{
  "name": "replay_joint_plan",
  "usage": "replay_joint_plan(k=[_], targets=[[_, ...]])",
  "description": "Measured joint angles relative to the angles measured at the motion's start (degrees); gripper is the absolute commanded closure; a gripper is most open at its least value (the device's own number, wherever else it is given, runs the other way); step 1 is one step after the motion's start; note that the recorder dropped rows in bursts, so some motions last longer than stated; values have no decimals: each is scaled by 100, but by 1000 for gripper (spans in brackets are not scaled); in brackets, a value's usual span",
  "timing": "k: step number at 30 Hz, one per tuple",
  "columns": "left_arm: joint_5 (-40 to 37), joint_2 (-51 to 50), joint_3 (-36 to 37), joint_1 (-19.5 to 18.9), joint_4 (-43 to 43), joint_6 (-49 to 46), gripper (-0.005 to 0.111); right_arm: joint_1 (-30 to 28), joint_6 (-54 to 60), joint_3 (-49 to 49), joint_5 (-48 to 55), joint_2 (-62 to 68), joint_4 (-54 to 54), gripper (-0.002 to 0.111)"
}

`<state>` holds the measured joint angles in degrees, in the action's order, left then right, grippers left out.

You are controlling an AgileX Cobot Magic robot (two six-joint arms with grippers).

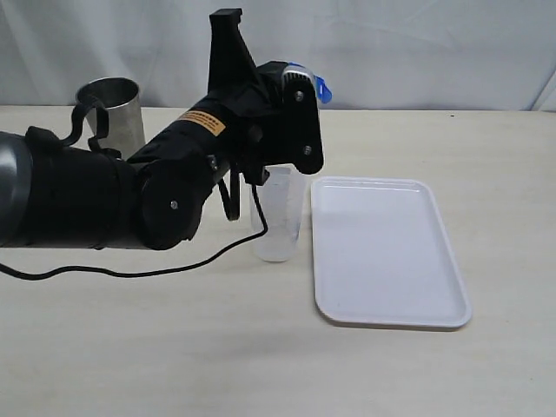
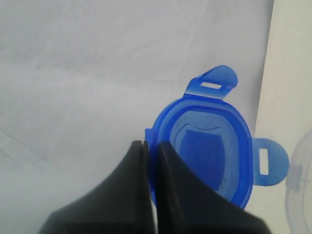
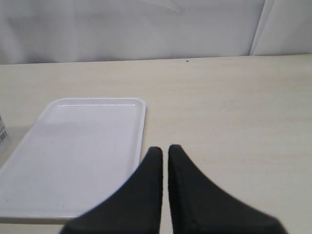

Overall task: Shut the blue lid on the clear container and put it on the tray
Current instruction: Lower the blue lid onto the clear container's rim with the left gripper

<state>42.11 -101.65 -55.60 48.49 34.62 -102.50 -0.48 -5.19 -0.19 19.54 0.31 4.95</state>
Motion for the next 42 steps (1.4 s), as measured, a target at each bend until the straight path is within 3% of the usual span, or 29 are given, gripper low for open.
replay_joint_plan(k=[14,32,42], targets=[[-280,0,0,203,323,-258,107,0,0,0,0,0,0,104],[-78,0,21,541,826,-1024,107,0,0,0,0,0,0,104],[135,127,421,568,782,-1069,107,0,0,0,9,0,0,104]])
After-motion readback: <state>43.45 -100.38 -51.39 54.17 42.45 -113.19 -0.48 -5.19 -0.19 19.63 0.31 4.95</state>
